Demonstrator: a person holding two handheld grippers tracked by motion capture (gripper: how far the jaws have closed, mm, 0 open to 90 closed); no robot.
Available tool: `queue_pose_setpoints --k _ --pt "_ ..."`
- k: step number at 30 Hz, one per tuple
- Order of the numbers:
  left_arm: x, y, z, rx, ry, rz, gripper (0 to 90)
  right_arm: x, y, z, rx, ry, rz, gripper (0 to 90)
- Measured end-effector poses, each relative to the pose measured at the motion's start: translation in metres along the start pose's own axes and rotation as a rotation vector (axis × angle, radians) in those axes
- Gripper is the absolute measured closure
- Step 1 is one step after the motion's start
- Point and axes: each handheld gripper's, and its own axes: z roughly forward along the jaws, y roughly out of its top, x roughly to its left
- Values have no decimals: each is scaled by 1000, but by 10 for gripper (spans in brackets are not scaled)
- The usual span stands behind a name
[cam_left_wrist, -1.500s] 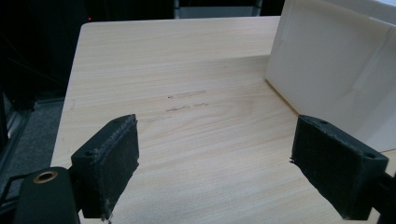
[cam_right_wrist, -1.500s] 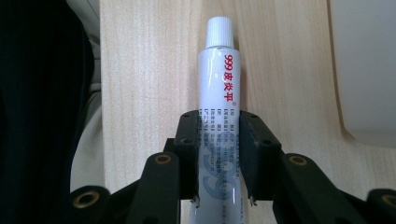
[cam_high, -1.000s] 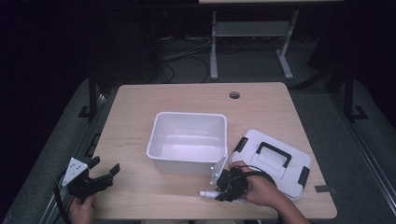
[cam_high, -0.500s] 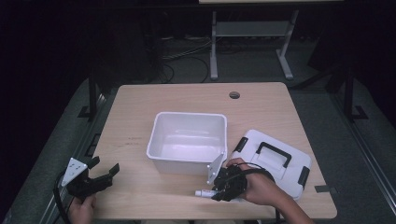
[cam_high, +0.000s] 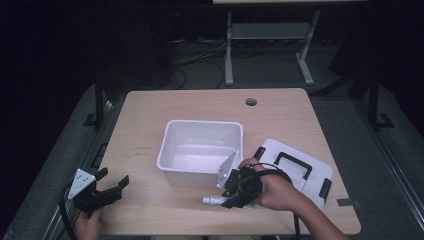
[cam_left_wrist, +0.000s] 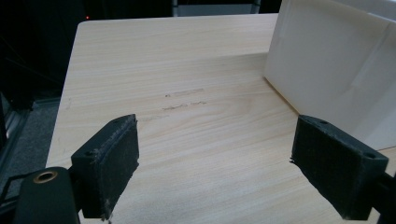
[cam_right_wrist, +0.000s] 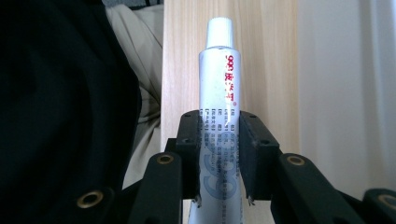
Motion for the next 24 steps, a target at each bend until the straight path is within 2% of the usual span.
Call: queue_pose_setpoints --k 13,24 --pt "-1 0 0 2 0 7 141 -9 22 -22 -29 -3 -15 714" --pt "1 0 -1 0 2 9 141 -17 41 -39 -13 -28 -25 714"
